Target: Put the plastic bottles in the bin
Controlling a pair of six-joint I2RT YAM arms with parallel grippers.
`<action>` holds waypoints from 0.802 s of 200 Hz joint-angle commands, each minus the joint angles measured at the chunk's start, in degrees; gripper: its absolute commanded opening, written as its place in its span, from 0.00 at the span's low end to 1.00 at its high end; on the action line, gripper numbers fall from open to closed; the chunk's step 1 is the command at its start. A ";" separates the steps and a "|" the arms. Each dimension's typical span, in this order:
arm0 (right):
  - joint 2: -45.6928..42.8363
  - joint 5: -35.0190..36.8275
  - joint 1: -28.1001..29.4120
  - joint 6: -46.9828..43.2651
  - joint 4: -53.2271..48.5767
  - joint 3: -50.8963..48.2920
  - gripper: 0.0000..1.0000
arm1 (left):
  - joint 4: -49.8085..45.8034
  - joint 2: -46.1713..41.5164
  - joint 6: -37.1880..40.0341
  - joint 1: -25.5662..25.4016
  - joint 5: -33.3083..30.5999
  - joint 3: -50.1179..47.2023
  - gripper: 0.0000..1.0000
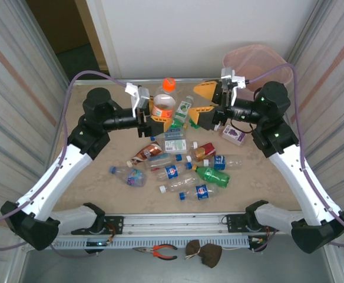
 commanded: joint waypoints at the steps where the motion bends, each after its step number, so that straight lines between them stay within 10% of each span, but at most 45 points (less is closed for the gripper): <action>1: 0.56 -4.22 3.74 -4.28 0.87 4.23 0.96 | 2.59 -0.50 1.67 -3.79 2.18 4.12 0.65; 160: 1.74 -4.31 11.99 -15.36 -4.68 6.09 0.56 | 3.59 1.81 3.24 -11.55 0.12 6.99 0.65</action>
